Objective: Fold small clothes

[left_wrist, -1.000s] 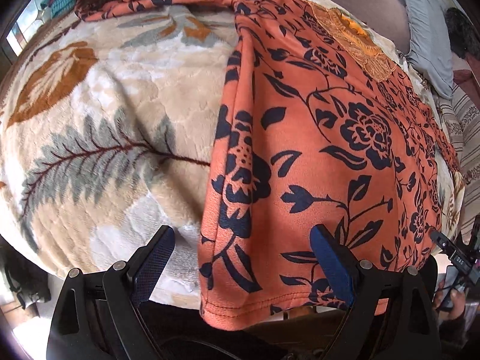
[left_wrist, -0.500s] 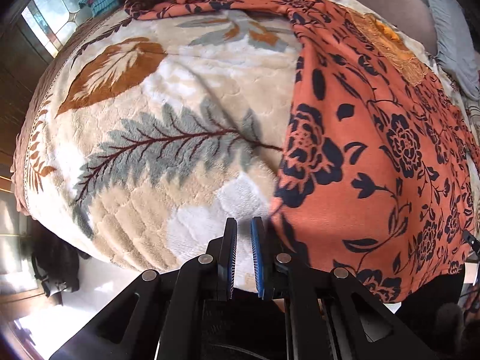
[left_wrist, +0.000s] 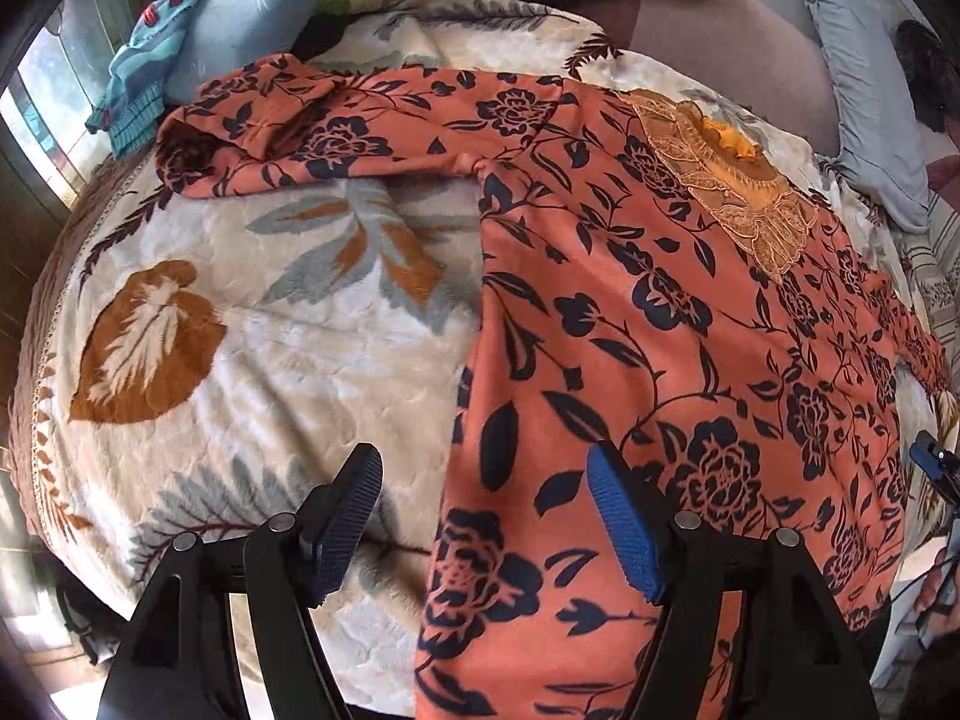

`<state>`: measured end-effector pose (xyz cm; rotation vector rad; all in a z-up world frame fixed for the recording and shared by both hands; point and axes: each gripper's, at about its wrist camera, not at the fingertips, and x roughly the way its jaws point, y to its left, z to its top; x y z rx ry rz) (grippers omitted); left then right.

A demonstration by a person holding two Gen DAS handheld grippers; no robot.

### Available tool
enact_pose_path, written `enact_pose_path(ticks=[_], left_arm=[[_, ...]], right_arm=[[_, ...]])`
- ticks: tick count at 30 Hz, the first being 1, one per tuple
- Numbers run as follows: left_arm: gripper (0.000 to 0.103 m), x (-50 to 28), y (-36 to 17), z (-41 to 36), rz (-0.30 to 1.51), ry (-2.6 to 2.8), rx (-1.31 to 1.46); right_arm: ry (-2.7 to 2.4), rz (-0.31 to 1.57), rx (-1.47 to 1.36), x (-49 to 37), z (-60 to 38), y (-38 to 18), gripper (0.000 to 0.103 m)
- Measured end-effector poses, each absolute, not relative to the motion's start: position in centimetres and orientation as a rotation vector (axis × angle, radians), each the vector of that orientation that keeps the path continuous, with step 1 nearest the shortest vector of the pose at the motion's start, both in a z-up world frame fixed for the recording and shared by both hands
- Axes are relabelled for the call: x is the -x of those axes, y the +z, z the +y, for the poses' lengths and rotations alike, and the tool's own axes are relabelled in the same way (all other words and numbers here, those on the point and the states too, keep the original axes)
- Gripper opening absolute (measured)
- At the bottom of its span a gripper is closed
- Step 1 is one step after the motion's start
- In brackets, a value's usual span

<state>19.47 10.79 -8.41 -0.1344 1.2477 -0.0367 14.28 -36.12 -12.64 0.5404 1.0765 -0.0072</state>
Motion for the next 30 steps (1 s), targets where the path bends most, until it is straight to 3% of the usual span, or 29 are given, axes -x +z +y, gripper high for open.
enact_pose_path(ticks=[1, 2, 3, 4, 5, 11, 13, 15, 16, 19, 23, 25, 30], left_arm=[[0.059, -20.2, -9.0, 10.3, 1.259, -0.030, 0.138], [0.043, -20.7, -9.7, 9.6, 1.275, -0.019, 0.120], [0.038, -21.5, -10.9, 8.8, 1.298, 0.003, 0.079], [0.037, -21.6, -11.8, 8.3, 1.316, 0.043, 0.022], [0.037, -22.1, -12.9, 7.8, 1.335, 0.077, -0.028], [0.037, -22.2, -10.6, 5.7, 1.279, 0.025, -0.012], [0.038, -22.9, -8.6, 3.1, 1.227, -0.021, -0.046], [0.048, -24.0, -6.9, -0.4, 1.195, -0.080, -0.057], [0.058, -24.7, -6.3, -2.3, 1.184, -0.122, -0.050], [0.062, -27.2, -5.7, -9.3, 1.189, -0.230, -0.037], [0.062, -32.3, -6.7, -20.1, 1.277, -0.378, -0.049], [0.062, -34.5, -7.8, -25.7, 1.306, -0.438, -0.036], [0.062, -37.9, -12.6, -36.4, 1.427, -0.545, 0.083]], right_arm=[[-0.027, 1.089, -0.529, -15.3, -36.0, -13.4, 0.060], [-0.041, 1.101, -0.513, -16.0, -35.8, -14.0, 0.057], [-0.030, 1.094, -0.495, -16.6, -35.5, -14.4, 0.035], [-0.042, 1.109, -0.443, -17.0, -35.1, -15.0, 0.005], [-0.075, 1.143, -0.383, -17.3, -34.9, -15.9, 0.004], [-0.038, 1.035, -0.534, -15.0, -39.6, -14.3, 0.016], [-0.103, 0.977, -0.576, -13.9, -43.7, -13.1, 0.025], [-0.199, 0.927, -0.638, -12.8, -48.7, -12.3, 0.036], [-0.256, 0.902, -0.672, -12.0, -51.4, -12.0, 0.040], [-0.390, 0.841, -0.763, -9.9, -58.6, -11.5, 0.043], [-0.458, 0.714, -0.900, -8.2, -65.9, -10.5, 0.043], [-0.491, 0.655, -0.941, -8.2, -68.8, -10.2, 0.054], [-0.528, 0.686, -0.974, -10.9, -73.7, -12.5, 0.056]])
